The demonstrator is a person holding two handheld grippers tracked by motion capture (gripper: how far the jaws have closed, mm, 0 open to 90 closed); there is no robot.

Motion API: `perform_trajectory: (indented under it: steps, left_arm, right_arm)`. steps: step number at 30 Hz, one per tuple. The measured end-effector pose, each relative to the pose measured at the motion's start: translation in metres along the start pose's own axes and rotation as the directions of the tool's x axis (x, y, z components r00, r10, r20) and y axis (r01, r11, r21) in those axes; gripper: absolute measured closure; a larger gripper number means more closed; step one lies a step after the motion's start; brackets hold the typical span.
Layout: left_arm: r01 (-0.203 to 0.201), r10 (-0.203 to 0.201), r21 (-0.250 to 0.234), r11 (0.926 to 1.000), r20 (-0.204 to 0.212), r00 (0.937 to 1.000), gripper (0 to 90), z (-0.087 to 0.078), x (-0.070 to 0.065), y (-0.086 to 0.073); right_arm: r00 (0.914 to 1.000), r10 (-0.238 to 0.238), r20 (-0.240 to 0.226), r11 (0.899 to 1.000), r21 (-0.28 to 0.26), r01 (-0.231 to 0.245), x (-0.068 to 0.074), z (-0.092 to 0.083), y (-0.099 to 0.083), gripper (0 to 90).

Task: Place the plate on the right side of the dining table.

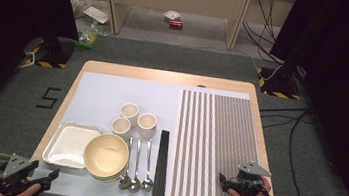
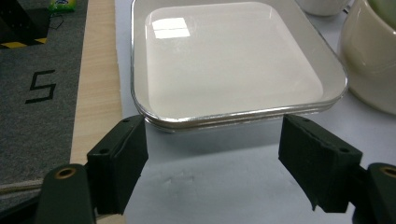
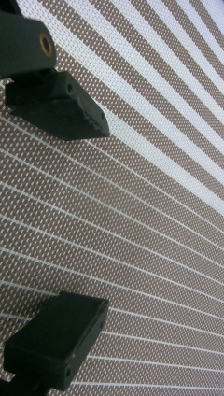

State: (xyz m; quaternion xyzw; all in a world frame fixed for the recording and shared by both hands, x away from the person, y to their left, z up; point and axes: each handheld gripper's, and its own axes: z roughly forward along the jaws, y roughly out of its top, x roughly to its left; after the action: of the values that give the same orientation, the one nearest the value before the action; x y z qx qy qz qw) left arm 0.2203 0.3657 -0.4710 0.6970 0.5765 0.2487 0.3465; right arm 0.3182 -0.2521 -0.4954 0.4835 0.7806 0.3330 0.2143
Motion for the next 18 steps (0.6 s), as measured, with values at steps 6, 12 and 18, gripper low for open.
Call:
perform_trajectory:
  steps: [6, 12, 18]
  left_arm:
    - [0.011, -0.011, -0.023, 0.9997, -0.015, 0.9998, 29.4, 0.005, 0.007, 0.009]
    - [0.012, -0.013, -0.036, 0.9993, -0.029, 0.9995, 37.7, 0.011, 0.017, 0.02]
    - [0.031, -0.032, -0.044, 0.9985, -0.024, 0.9992, 45.7, 0.02, 0.028, 0.032]
  right_arm:
    - [1.0, -0.001, 0.0, 1.0, 0.0, 0.001, 0.0, 0.0, 0.0, 15.9]
    - [1.0, -0.001, 0.0, 1.0, 0.0, 0.001, 0.0, 0.0, 0.0, 15.8]
    - [1.0, 0.005, 0.0, 1.0, 0.002, -0.005, 0.0, 0.0, 0.0, 15.8]
